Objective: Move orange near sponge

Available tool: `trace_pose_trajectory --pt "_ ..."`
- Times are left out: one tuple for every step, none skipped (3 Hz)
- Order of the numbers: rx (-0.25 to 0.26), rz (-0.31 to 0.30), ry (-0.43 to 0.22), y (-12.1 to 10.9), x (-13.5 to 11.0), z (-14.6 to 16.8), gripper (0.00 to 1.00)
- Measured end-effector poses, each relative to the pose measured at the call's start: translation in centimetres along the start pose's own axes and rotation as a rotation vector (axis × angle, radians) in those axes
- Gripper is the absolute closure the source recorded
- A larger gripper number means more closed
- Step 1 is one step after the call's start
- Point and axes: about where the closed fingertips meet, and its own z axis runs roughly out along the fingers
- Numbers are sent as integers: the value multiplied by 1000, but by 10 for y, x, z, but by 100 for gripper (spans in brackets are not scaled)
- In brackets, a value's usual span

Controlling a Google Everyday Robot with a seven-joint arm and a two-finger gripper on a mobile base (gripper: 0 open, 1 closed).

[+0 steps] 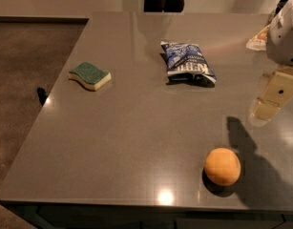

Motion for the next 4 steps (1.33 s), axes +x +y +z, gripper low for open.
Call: trace_pose_trajectory --pt "0 0 0 0 0 0 0" --pt "-37 11 -20 3 -1 5 0" --pt "-85 38 -65 20 3 14 0" --pt "-124 47 -130 47 7 25 0"
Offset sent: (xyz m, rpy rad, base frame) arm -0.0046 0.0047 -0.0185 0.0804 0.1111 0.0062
